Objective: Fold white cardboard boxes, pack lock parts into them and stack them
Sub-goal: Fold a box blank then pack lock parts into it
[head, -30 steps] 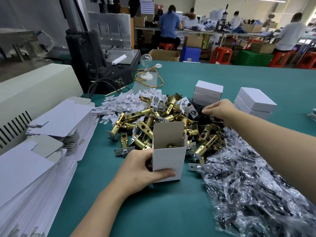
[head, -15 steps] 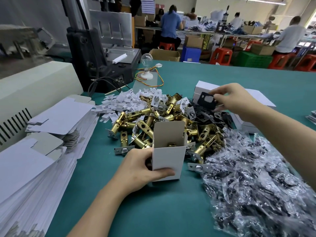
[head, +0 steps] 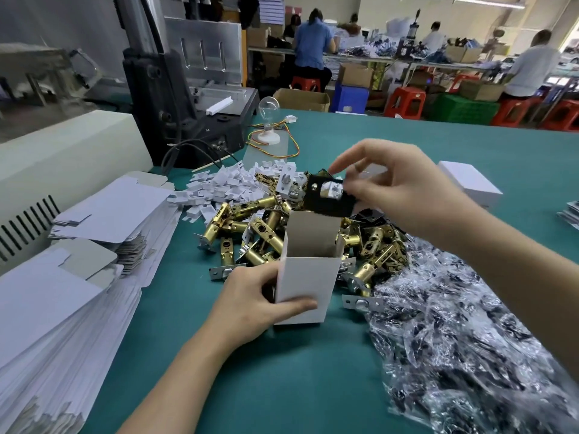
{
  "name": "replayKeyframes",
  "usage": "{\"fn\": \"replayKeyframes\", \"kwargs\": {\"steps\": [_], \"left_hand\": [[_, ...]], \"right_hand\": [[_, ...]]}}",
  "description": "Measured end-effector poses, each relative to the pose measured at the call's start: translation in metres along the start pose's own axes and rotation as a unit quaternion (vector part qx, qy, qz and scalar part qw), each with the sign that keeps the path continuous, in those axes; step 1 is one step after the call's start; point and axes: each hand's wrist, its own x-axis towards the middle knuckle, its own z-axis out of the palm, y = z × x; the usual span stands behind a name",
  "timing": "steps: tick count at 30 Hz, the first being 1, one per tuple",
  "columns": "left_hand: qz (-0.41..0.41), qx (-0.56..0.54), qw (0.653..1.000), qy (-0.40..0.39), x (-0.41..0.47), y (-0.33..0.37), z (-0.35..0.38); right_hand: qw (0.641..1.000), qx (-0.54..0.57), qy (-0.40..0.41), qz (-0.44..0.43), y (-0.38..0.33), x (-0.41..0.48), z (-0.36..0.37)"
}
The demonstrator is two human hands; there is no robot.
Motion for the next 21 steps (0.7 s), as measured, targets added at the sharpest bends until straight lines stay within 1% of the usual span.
{"fn": "replayKeyframes", "kwargs": {"steps": [2, 4, 6, 8, 15, 21], "left_hand": [[-0.001, 0.001, 1.0, 0.002, 0.0, -0.001, 0.0], [-0.004, 0.0, 1.0, 0.003, 0.0, -0.002, 0.0], [-0.007, -0.003, 1.0, 0.001, 0.001, -0.003, 0.0], [-0.007, -0.007, 1.0, 0.002, 0.001, -0.004, 0.001], [-0.011, -0.008, 1.0, -0.002, 0.0, -0.007, 0.002], [-0.029, 0.003, 0.999, -0.011, 0.001, -0.012, 0.001]], "right_hand": [[0.99, -0.105, -0.035, -0.082, -0.004, 0.0, 0.003], [0.971, -0.186, -0.075, -0.13, -0.008, 0.002, 0.006], [0.952, -0.243, -0.117, -0.145, -0.011, 0.003, 0.01], [0.938, -0.274, -0.156, -0.144, -0.015, 0.005, 0.015], [0.915, -0.28, -0.239, -0.163, -0.02, 0.016, 0.042], [0.945, -0.189, -0.239, -0.118, -0.013, 0.018, 0.052]]}}
